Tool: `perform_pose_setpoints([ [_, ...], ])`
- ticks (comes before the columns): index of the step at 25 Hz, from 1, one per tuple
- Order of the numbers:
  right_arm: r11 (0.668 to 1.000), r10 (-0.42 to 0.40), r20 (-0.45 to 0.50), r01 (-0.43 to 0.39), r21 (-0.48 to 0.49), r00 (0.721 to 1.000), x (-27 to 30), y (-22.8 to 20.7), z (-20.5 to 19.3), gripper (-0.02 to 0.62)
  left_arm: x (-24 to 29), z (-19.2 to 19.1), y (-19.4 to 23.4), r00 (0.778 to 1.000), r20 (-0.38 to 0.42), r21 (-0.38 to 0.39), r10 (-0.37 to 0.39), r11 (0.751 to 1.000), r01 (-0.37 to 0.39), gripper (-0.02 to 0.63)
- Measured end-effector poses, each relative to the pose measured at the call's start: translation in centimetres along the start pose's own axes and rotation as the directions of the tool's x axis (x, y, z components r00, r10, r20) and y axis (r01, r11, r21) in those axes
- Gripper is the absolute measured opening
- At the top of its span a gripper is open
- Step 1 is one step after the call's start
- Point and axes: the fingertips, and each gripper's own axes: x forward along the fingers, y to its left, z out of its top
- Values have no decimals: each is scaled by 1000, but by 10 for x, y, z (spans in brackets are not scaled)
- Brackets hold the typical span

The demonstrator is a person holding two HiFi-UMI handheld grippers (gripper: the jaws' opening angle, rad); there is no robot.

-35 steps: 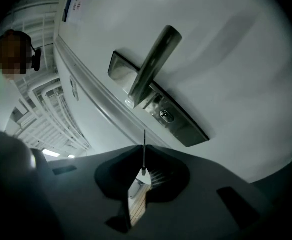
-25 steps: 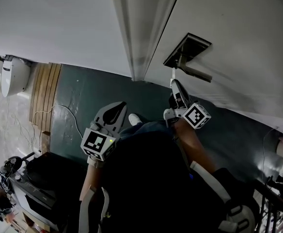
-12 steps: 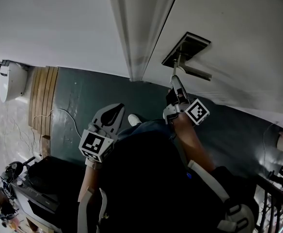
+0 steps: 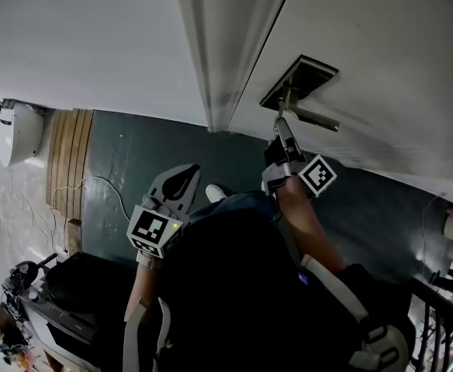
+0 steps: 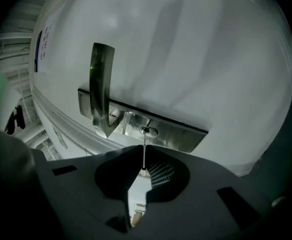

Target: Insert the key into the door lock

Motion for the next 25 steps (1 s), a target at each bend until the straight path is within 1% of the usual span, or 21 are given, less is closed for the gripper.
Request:
perform_pose_setpoints([
  [4, 999, -9, 18, 9, 32, 1000, 0, 0, 0, 32, 0, 2, 3, 1000, 2, 0, 0, 1000, 0, 9],
  [9, 990, -31, 36, 26, 141, 999, 0, 3, -1, 32, 2, 2, 4, 1000, -1, -1, -7, 1000, 7, 9],
  [14, 987, -63, 34, 57, 152, 997, 1, 3, -1, 32, 4, 2, 5, 1000, -2, -3, -9, 1000, 9, 9],
  [19, 975, -85, 48, 73, 209, 995, 4, 5, 2, 32, 4, 3, 5, 1000, -4, 4, -12, 1000, 12, 9],
  [23, 981, -87, 44, 78, 180, 995, 4, 7, 1, 34, 4, 4, 3, 1000, -6, 6, -18, 1000, 18, 9],
  [25, 979, -90, 42, 80, 187, 995, 3, 8, 0, 32, 4, 5, 2, 1000, -6, 7, -19, 1000, 19, 9],
])
